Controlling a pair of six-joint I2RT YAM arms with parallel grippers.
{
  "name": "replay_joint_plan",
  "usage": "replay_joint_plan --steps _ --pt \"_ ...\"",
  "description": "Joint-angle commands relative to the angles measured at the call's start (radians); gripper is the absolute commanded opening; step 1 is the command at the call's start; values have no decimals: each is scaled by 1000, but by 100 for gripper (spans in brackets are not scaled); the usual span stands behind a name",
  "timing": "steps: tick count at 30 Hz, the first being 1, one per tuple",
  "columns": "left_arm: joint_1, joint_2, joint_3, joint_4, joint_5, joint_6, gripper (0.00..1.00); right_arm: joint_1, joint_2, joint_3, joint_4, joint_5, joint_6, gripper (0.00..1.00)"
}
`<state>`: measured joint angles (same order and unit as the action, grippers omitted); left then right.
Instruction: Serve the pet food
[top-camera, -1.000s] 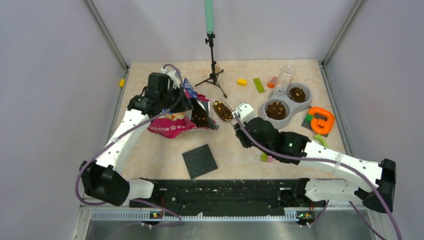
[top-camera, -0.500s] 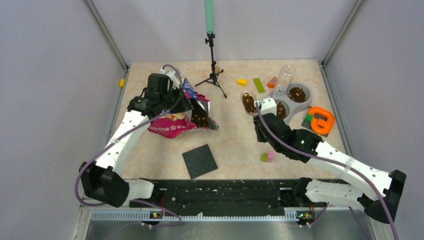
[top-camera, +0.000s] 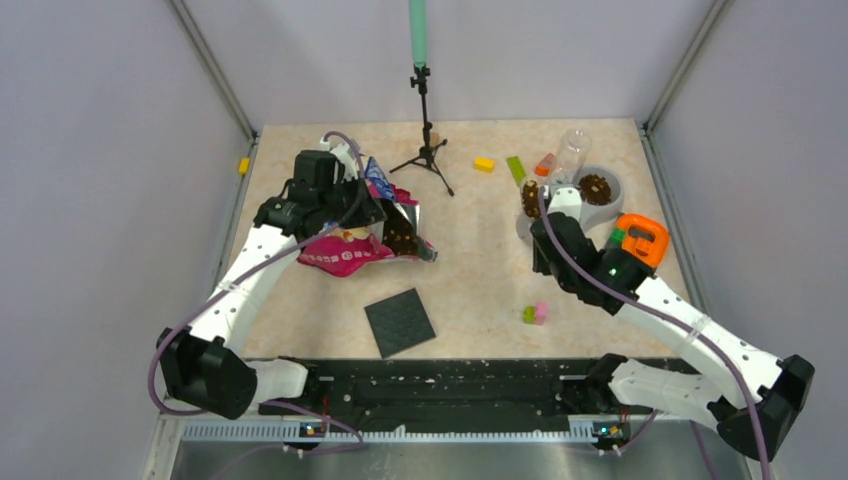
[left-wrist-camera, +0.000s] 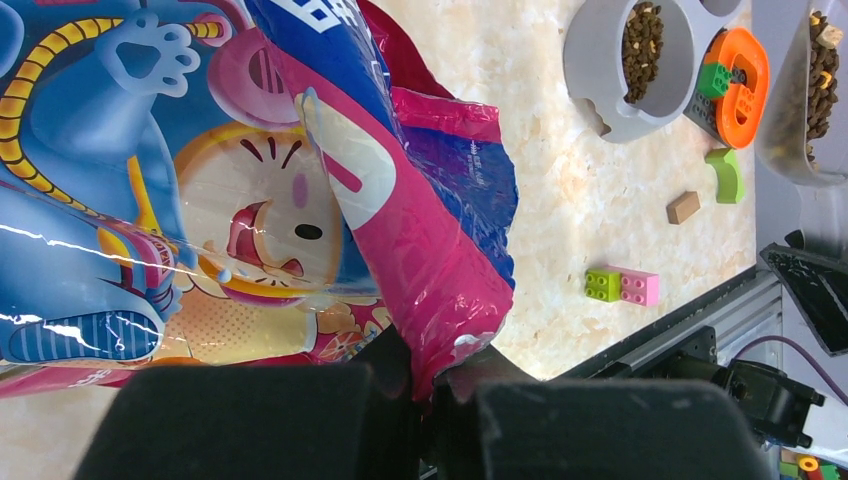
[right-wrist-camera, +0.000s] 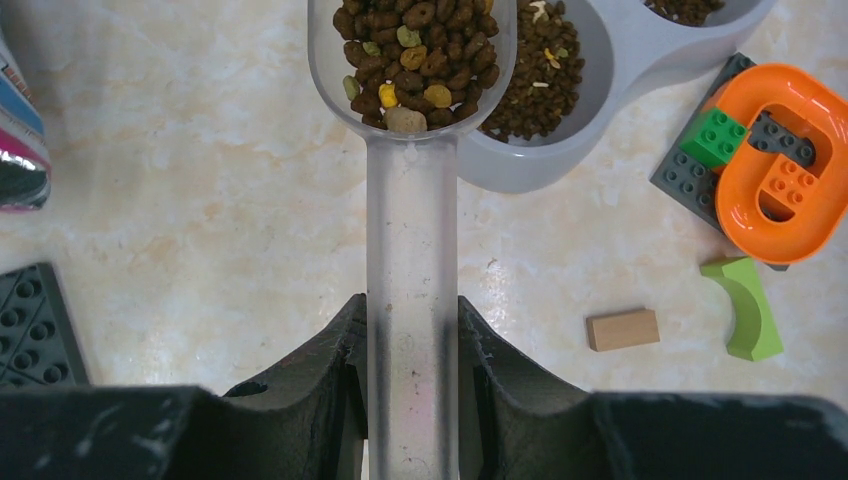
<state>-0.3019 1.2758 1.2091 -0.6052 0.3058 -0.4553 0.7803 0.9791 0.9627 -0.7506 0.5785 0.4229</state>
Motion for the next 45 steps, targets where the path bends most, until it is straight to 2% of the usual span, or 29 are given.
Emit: replay_joint_plan --steps 1,6,11,15,19,24,33,45 --pt "4 -42 3 94 13 -10 0 -54 -13 14 19 6 41 0" --pt "3 -35 18 82 46 9 0 -120 0 23 -18 -9 63 0" --pt "3 -8 50 23 164 68 0 -159 12 16 -71 -11 124 0" --pt "3 -27 55 23 152 87 0 -202 27 -15 -65 -30 144 0" --pt "3 -33 63 24 151 98 0 -312 40 -17 -47 -91 116 0" --pt "3 -37 75 50 269 84 0 -460 68 18 -32 -186 56 0" --pt "3 -65 21 103 232 61 0 -593 242 127 35 -248 -41 0" --pt "3 -85 -33 118 180 56 0 -749 454 259 80 -410 -47 0"
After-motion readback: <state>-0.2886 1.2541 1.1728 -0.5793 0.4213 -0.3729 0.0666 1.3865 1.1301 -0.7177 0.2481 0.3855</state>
